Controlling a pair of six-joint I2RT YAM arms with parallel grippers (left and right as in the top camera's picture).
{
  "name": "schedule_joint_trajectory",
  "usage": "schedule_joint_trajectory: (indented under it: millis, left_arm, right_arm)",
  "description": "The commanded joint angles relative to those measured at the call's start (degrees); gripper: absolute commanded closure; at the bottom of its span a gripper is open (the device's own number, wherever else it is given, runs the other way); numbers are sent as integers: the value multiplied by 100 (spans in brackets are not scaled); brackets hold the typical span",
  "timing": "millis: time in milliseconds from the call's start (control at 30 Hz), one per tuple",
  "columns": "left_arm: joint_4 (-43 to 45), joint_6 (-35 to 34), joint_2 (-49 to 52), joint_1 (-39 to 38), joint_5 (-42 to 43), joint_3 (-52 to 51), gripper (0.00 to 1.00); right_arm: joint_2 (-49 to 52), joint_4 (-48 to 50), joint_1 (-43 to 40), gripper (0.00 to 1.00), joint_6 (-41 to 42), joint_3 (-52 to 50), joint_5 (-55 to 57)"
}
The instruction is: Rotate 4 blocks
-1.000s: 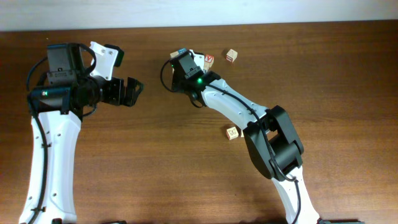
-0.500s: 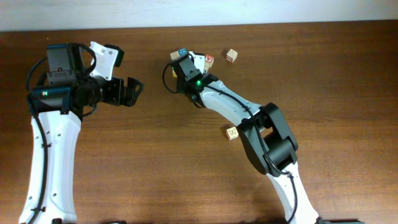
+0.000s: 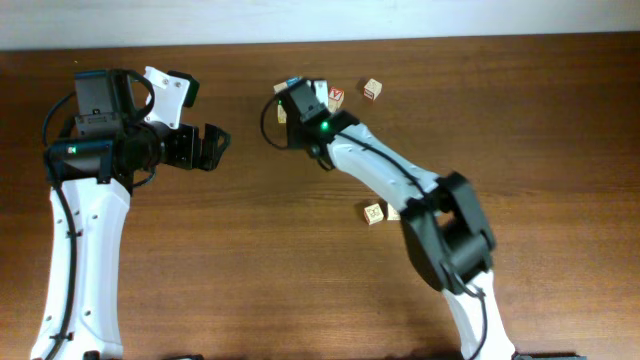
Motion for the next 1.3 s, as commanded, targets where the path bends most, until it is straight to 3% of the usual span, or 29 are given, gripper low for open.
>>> schedule_joint_trajectory:
  millis: [0,100,133,367,400,467,633,733,800,967,1033,1267]
  left_arm:
    - [20,109,11,9,42,81,1]
    - [20,109,11,9,42,81,1]
    - [22,109,9,9,42,81,1]
    - [20,109,11,9,42,81,1]
    - [20,109,11,9,42,81,1]
    - [20,109,9,9,42,81,1]
    - [20,109,11,9,42,81,1]
    - [20,109,9,9,42,81,1]
    - [22,109,11,9,42,81,1]
    - [20,109,9,9,42,81,1]
    - [22,109,11,9,42,81,1]
    - [20,109,11,9,42,81,1]
  right_arm:
    - [-1355,-1123,-15,76,-111,98,-247]
    - [-1521,-2994,-4,76,-39,-26,-468]
    - [-1462,-3060,-4,76,-42,-164,-566]
    - [-1329,-2531,-4,75,114,-2232,-1652]
    - [-1331,-2465,-7,75,133,-2299,-1659]
    - [-1329,-2468,-11,62,131,-2299,-1659]
    - [-1331,-2352,-13,59,118,-2304,-1657]
    - [-1331,-2352,-208,59,-444,-1451,-1633]
    - [-1331,-1541,-754,59,-455,-391,-1303]
    - [-654,1036,-1078,39,-208,-380,-1287]
    - [-188,1611,-1058,33,96,-380,-1182]
    - [831,2470,-1051,34,549,-380,-533]
